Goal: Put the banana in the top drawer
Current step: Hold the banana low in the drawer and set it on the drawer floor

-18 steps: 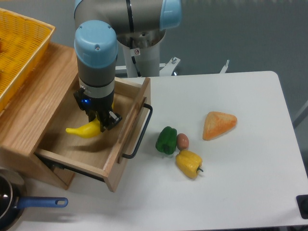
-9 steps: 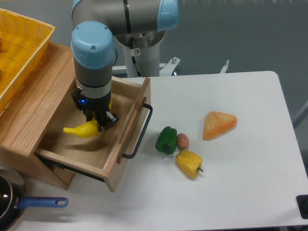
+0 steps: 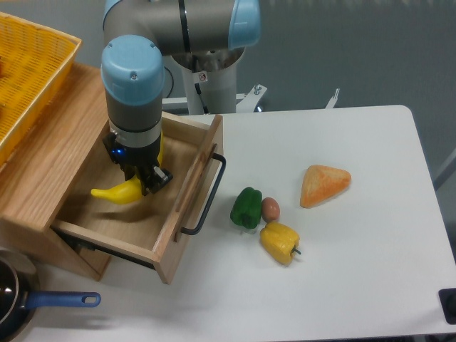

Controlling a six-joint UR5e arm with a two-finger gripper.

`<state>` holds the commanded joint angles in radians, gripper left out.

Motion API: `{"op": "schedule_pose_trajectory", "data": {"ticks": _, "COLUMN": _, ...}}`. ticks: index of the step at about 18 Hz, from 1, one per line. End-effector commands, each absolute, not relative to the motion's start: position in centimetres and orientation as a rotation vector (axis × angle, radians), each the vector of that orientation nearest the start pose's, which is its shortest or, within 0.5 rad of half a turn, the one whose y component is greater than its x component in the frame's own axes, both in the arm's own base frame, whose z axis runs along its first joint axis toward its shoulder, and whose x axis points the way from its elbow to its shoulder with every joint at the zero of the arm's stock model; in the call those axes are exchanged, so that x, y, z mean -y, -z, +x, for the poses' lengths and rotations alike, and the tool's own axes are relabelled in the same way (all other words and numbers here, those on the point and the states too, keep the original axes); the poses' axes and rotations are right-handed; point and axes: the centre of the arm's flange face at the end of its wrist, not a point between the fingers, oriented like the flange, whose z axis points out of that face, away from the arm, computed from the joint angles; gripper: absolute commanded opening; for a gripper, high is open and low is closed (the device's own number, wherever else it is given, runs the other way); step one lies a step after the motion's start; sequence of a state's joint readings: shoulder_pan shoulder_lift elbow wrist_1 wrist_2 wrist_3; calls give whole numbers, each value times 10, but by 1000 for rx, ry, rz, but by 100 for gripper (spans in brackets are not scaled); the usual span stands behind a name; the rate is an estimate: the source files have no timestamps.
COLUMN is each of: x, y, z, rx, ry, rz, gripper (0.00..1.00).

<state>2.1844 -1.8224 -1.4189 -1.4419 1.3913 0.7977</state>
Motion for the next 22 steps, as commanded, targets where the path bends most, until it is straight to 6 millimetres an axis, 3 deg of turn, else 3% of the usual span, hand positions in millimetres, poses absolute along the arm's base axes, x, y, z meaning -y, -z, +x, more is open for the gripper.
{"op": "schedule_pose_trajectory", "data": {"ticks": 22, "x": -578, "y": -432, "z": -216, "rx": -292, "ry": 190, "rz": -2993, "gripper": 37}}
